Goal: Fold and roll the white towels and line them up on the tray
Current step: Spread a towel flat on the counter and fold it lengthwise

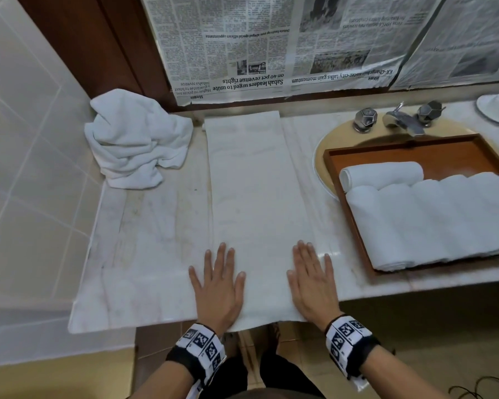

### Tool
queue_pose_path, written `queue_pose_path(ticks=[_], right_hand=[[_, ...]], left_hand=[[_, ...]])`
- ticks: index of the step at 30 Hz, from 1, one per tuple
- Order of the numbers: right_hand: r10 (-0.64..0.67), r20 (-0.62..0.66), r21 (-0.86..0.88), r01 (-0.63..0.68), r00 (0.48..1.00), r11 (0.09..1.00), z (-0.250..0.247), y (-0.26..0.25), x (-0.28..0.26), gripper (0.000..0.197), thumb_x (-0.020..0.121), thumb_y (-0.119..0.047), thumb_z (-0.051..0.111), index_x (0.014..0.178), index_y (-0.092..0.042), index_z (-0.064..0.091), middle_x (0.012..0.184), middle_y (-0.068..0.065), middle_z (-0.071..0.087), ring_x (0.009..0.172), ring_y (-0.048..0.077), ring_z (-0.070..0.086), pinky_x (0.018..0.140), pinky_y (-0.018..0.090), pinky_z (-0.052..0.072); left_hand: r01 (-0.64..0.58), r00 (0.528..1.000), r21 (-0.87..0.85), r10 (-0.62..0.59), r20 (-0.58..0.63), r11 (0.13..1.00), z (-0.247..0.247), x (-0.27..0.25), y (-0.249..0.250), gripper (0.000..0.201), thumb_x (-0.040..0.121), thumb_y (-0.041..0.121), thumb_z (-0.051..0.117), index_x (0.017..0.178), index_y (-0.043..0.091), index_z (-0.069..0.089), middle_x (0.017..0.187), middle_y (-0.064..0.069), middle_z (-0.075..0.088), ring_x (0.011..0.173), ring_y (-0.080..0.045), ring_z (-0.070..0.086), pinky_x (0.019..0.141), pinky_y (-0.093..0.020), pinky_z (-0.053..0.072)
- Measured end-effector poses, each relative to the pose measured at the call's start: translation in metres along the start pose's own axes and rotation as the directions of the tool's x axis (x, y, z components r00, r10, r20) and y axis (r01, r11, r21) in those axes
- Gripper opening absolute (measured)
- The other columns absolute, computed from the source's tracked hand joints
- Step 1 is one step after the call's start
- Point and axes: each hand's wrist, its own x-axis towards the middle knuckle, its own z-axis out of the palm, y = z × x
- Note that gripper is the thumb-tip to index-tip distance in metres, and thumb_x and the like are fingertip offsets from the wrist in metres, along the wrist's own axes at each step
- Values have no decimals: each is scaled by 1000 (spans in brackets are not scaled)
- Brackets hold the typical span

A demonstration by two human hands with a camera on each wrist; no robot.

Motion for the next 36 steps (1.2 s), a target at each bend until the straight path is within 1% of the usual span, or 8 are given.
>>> queue_pose_path(ticks=[5, 13, 22, 26, 28, 32, 34, 36], right_hand=[[-166, 26, -44, 167, 986, 985, 9, -33, 7, 62, 103, -44, 26, 156, -12, 26, 164, 3, 18, 152, 17, 14, 119, 50, 10], [-125, 34, -33, 127, 992, 991, 0, -5, 16, 66, 104, -49, 24, 159, -12, 15, 166, 3, 8, 153, 17, 10, 119, 45, 9], [-139, 81, -18, 141, 987, 990, -14, -3, 90, 67, 103, -52, 21, 157, -11, 23, 164, 3, 17, 151, 17, 19, 118, 42, 4], [-178, 88, 82, 171, 980, 982, -27, -3, 112, 80, 92, -60, 6, 159, -16, 6, 163, -5, -9, 153, 12, -4, 120, 35, -10], [-194, 104, 133, 180, 975, 975, -35, -1, 116, 85, 87, -60, 6, 158, -14, 13, 166, -1, 0, 153, 14, 1, 123, 36, -4], [-256, -81, 214, 268, 963, 939, -41, 11, 91, 61, 90, -49, 42, 136, -12, 54, 142, 6, 51, 129, 25, 49, 104, 40, 42], [-302, -48, 238, 305, 952, 922, -48, 16, 69, 52, 87, -51, 50, 127, -18, 57, 129, -2, 52, 117, 18, 49, 95, 31, 40], [-356, 82, 212, 333, 931, 919, -51, 22, 51, 53, 84, -55, 51, 125, -22, 56, 124, -6, 49, 111, 14, 46, 92, 30, 38]], left_hand=[[-81, 997, 69, 81, -5, 994, 14, -4, 22, 63, 103, 55, 16, 160, 28, 13, 168, 6, 1, 155, -17, 2, 118, -60, 1], [-32, 999, 56, 31, 8, 998, 12, 8, 9, 63, 103, 56, 13, 160, 31, 6, 168, 9, 0, 154, -14, 0, 118, -59, 0], [0, 1000, 61, -1, 11, 998, -4, 75, 13, 69, 96, 62, 0, 160, 34, -1, 165, 14, -14, 151, -9, -15, 116, -59, -14], [-3, 999, 46, 1, 38, 999, -17, 93, 17, 75, 90, 64, -5, 159, 35, -5, 163, 16, -20, 151, -9, -17, 118, -60, -12], [-7, 997, 36, 4, 83, 999, -25, 93, 19, 80, 86, 65, -8, 159, 33, -2, 165, 14, -18, 152, -11, -16, 119, -59, -10], [-102, 995, -87, 100, -27, 991, -39, 74, 17, 72, 89, 63, 23, 149, 26, 40, 162, 3, 25, 148, -21, 23, 120, -55, 12], [-264, 960, -106, 251, -121, 959, -36, 60, 8, 53, 90, 55, 46, 133, 26, 57, 143, 5, 49, 127, -20, 49, 109, -48, 38], [-373, 928, -156, 363, -85, 915, -34, 46, 2, 41, 88, 52, 57, 122, 29, 61, 127, 12, 55, 109, -11, 54, 96, -38, 47]])
